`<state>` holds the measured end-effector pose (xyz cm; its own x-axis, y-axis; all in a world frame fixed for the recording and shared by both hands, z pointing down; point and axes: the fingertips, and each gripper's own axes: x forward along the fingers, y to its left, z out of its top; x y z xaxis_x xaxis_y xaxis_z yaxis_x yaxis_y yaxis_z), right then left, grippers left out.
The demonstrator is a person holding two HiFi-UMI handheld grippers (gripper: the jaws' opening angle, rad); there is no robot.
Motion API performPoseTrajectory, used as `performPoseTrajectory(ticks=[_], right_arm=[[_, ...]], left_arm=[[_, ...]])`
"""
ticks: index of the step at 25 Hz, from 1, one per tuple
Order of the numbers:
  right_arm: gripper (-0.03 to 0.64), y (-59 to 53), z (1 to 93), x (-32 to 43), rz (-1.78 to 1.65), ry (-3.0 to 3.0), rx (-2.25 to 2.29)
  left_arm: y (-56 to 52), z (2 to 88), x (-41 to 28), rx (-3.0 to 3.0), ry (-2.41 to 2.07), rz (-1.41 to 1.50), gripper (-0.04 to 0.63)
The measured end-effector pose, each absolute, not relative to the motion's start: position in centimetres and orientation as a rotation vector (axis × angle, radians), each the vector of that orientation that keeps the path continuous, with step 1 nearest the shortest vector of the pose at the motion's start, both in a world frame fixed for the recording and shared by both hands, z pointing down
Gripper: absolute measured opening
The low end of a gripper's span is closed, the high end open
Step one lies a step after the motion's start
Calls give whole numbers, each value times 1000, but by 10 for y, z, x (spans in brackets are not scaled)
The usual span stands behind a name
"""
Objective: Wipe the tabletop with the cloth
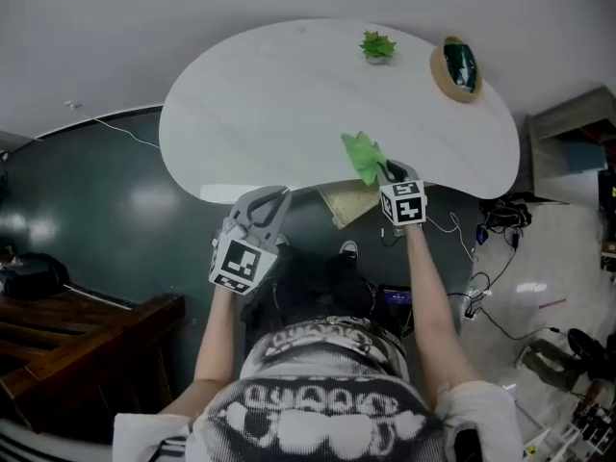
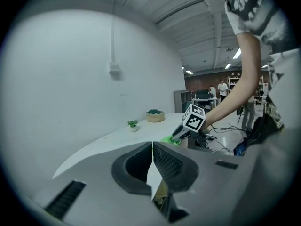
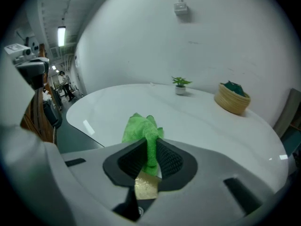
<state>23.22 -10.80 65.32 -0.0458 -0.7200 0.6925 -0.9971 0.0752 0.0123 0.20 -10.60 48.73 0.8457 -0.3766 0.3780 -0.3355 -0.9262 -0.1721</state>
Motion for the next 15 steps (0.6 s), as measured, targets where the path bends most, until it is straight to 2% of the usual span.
performPoseTrajectory(ticks=[8, 15], right_arm=[[61, -29, 654, 390, 709, -1664, 1854], [61, 37, 655, 500, 740, -1509, 1976]], left_arm=[[-63, 484, 108, -2931, 459, -613, 6], [-28, 487, 171, -2930, 347, -629, 6]])
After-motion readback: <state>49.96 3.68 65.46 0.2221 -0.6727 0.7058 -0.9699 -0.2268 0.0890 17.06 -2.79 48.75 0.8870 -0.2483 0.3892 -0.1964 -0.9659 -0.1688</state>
